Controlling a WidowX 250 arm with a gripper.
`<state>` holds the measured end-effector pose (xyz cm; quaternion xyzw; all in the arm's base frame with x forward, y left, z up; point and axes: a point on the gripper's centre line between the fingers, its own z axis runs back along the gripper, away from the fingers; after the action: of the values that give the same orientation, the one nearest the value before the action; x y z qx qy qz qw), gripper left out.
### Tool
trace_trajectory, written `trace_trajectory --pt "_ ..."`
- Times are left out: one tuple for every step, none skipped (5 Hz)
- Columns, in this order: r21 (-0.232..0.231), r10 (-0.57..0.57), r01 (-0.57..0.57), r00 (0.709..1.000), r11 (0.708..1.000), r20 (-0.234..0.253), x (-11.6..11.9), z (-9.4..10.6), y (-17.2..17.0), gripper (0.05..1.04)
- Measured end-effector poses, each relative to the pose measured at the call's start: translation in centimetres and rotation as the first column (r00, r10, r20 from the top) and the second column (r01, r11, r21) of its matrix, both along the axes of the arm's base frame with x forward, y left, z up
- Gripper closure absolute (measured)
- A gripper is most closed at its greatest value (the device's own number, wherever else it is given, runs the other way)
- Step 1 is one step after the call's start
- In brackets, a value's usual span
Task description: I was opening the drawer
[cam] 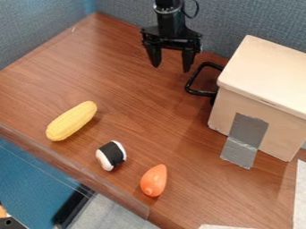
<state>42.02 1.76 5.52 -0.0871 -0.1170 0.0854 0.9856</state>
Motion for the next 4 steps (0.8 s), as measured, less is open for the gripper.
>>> trace_trajectory --pt "-0.051 0.018 -0.019 0.999 0.999 -0.028 0.6 -1.3 -0.7 0.085" --pt "-0.057 0.011 -0.012 1.000 0.998 -0.025 1.0 -1.5 -1.3 0.084" --pt "-0.044 -0.004 0.002 0.998 0.999 -0.055 0.9 -2.8 -2.0 0.085" --pt "-0.026 0.005 -0.007 0.997 1.000 -0.071 1.0 -3.9 -1.7 0.085"
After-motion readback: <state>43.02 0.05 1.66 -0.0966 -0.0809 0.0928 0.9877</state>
